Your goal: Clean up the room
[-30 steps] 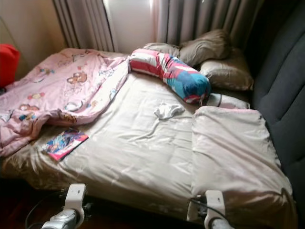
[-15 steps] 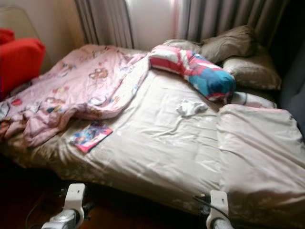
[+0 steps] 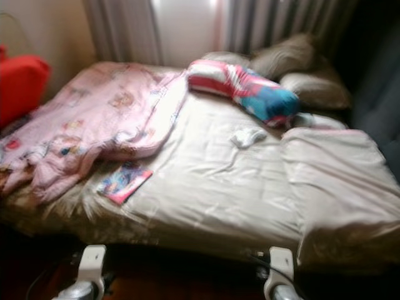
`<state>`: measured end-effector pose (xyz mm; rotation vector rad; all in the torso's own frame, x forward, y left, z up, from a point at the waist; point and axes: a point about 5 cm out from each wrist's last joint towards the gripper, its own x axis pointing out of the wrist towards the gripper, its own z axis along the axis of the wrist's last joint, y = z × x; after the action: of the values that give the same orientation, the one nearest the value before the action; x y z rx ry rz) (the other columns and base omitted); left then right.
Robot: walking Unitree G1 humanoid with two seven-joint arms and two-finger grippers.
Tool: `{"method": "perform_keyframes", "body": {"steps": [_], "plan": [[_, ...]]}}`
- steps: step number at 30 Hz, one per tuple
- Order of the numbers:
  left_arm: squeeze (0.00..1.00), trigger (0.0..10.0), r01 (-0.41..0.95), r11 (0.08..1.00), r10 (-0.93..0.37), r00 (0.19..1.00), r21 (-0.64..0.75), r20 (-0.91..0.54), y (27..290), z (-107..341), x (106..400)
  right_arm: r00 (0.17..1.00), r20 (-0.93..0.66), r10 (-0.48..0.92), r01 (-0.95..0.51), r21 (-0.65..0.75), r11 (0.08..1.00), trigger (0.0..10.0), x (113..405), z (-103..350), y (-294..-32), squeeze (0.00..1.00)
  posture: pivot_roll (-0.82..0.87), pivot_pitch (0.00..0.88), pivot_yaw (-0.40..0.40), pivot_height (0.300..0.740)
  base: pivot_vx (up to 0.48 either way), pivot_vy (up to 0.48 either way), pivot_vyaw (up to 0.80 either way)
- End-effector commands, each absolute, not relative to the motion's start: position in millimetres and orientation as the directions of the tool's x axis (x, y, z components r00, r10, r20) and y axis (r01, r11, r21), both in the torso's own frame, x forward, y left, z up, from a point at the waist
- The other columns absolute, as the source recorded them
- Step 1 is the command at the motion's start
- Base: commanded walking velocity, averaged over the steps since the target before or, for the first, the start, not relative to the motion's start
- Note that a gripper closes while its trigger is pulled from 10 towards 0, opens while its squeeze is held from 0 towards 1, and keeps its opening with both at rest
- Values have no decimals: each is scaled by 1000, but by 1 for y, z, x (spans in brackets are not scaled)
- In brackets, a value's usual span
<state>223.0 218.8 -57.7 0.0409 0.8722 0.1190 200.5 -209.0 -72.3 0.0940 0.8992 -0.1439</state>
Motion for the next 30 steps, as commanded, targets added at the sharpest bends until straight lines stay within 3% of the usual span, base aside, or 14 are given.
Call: {"method": "perform_keyframes", "body": {"steps": [1, 30], "plan": [[0, 10000, -77, 994, 109, 638, 78, -762, 215, -58, 225, 624, -775, -103, 189, 22, 982, 10000, 203, -70, -214, 0, -8, 0, 18, 690, 0, 356, 0], [0, 10000, -89, 993, 116, 637, 76, -762, 216, -57, 225, 628, -772, -95, 202, 43, 978, 10000, 204, -70, -213, 0, -2, 0, 20, 690, 0, 402, -86]]}}
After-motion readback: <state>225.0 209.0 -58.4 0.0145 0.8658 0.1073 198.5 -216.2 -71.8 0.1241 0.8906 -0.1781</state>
